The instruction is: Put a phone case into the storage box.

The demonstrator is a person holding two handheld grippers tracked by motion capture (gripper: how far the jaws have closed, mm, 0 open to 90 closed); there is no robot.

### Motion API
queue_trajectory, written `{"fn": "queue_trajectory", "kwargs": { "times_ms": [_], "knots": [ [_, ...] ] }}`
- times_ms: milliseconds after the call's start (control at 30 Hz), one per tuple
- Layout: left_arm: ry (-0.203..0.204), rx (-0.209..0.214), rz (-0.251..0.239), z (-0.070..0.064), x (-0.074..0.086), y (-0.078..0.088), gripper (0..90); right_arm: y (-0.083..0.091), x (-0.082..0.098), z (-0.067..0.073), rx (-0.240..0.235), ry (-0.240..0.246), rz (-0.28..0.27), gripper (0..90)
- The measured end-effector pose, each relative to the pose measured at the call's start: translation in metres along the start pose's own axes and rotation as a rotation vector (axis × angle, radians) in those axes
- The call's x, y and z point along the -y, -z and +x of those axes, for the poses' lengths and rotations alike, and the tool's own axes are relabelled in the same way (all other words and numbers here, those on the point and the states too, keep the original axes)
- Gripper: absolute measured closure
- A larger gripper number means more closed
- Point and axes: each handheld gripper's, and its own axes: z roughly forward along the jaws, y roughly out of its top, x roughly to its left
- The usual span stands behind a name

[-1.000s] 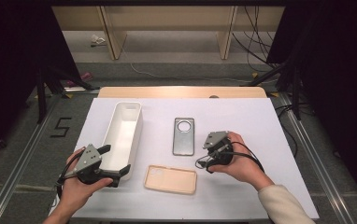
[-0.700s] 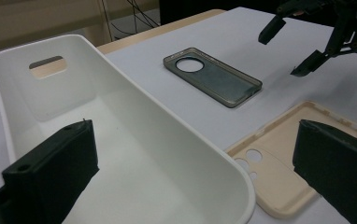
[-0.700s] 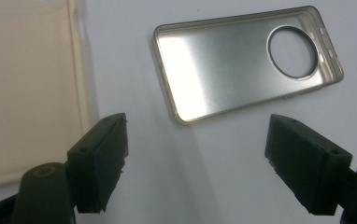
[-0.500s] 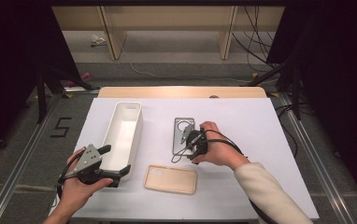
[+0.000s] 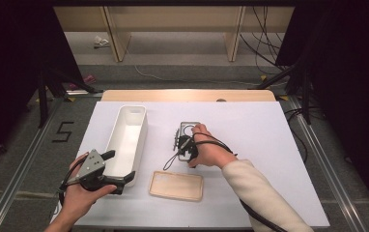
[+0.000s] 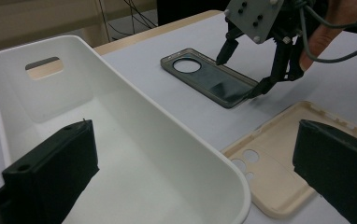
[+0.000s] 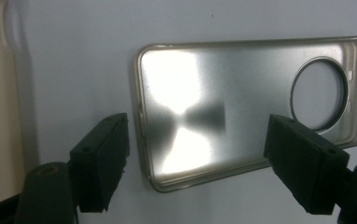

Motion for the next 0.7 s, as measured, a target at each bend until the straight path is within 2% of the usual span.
{"fn": "queue_trajectory", "kwargs": {
  "times_ms": [233,267,333,500,700],
  "knots": [
    [0.001,0.004,-0.001,0.0001,0.0002,0.0001,0.0,-0.0025,-0.0076,-0.0016,0.001,0.046,0.023,25.6],
    [0.001,0.005,-0.001,0.0,0.0001,0.0,0.0,-0.0024,-0.009,-0.0016,-0.006,0.057,0.049,26.2],
    [0.001,0.005,-0.002,-0.0004,0.0001,-0.0002,0.0,-0.0039,-0.009,-0.0022,-0.006,0.068,0.049,26.5],
    [0.002,0.007,-0.002,-0.0004,0.0,-0.0002,0.0,-0.0071,-0.0074,-0.0026,-0.031,0.054,0.062,28.2],
    [-0.003,0.011,0.0,-0.0009,0.0,-0.0007,0.0,-0.0075,-0.009,-0.0034,-0.056,0.07,0.071,36.3]
  ]
}}
